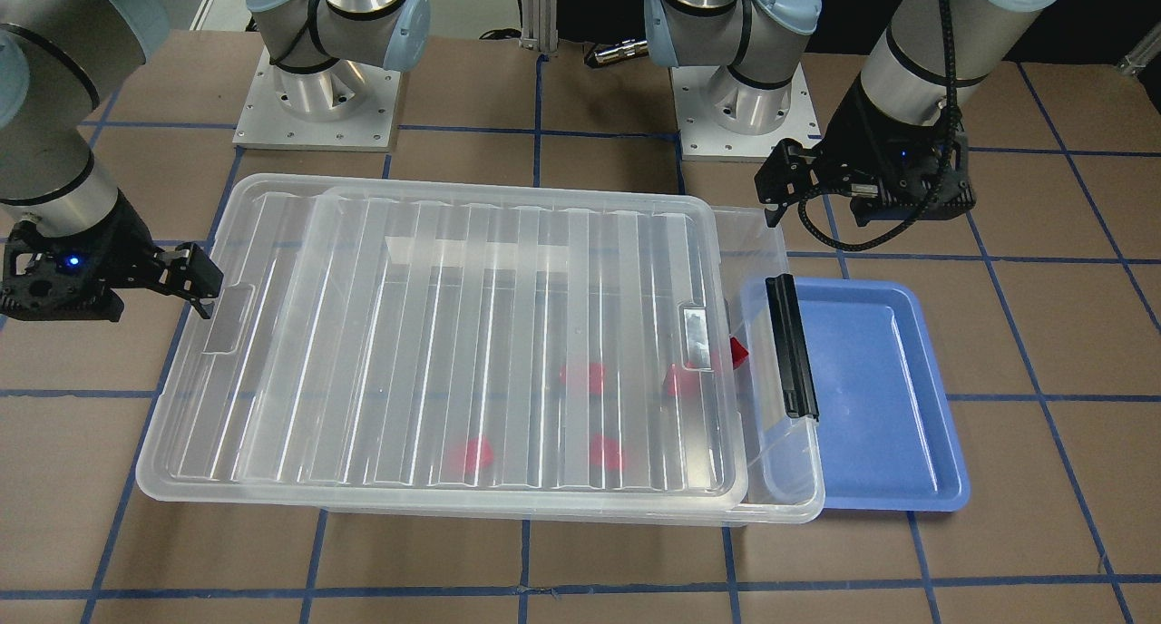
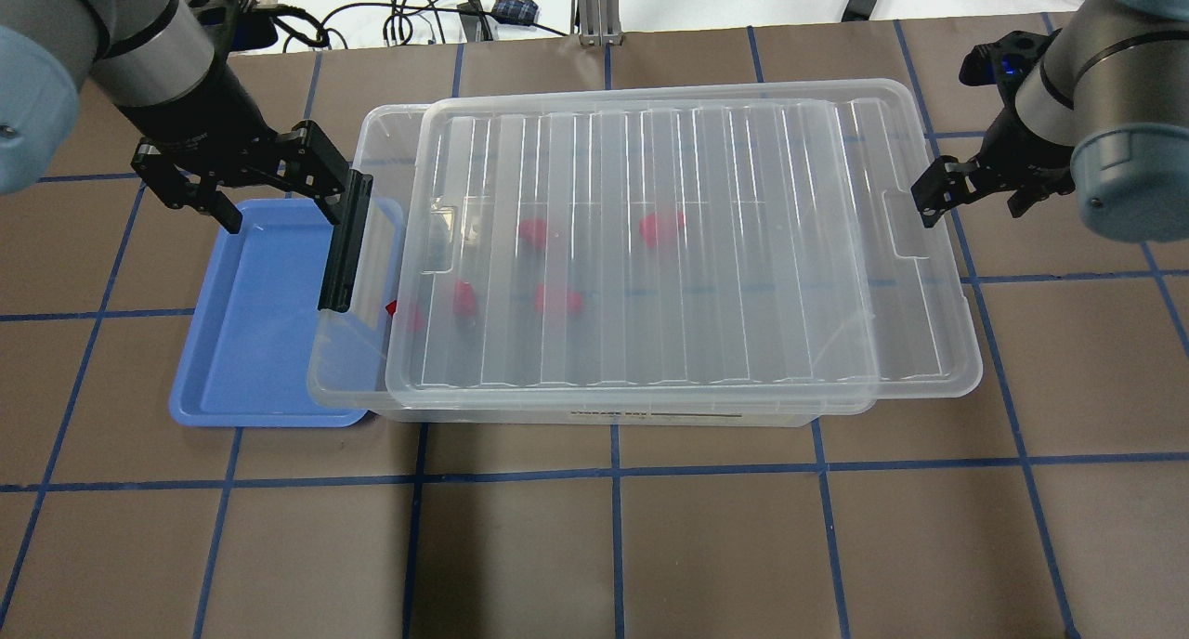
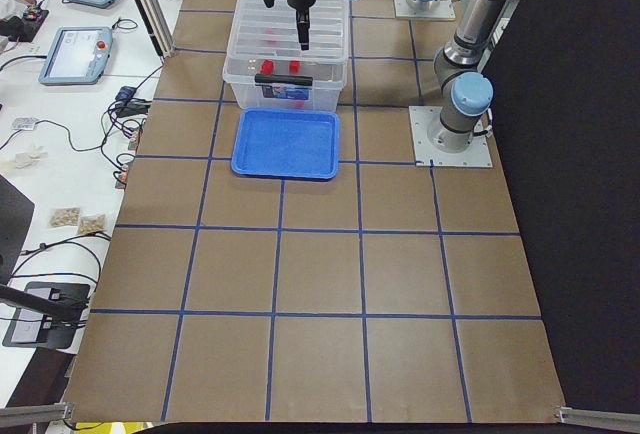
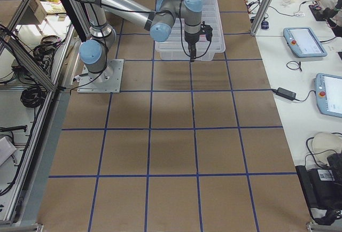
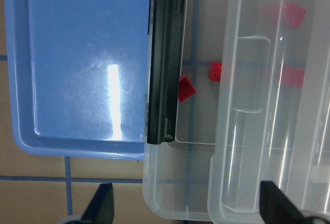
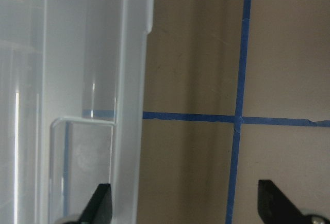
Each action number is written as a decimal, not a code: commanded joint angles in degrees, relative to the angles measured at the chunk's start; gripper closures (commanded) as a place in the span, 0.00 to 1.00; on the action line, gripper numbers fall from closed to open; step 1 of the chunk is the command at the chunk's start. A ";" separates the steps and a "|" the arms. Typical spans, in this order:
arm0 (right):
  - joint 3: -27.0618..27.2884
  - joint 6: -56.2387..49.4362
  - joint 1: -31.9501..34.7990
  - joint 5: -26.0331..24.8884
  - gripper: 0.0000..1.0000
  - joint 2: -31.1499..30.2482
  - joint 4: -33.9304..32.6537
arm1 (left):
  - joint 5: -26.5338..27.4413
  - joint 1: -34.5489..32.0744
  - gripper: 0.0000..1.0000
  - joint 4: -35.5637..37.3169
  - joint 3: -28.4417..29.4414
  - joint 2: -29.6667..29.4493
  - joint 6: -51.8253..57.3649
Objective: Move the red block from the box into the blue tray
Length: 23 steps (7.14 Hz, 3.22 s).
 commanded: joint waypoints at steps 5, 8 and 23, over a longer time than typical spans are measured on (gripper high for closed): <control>-0.67 -4.57 -3.64 -3.40 0.00 1.45 -1.61 | -0.42 -0.46 0.00 3.45 0.02 -1.72 -0.67; -2.41 -6.86 -4.71 -3.49 0.00 2.15 -1.61 | 0.10 -4.65 0.00 4.07 -0.15 -2.86 -1.11; -3.21 -10.12 -9.45 -3.31 0.00 2.77 -1.26 | -0.68 -7.76 0.25 24.81 -13.69 -12.61 -0.76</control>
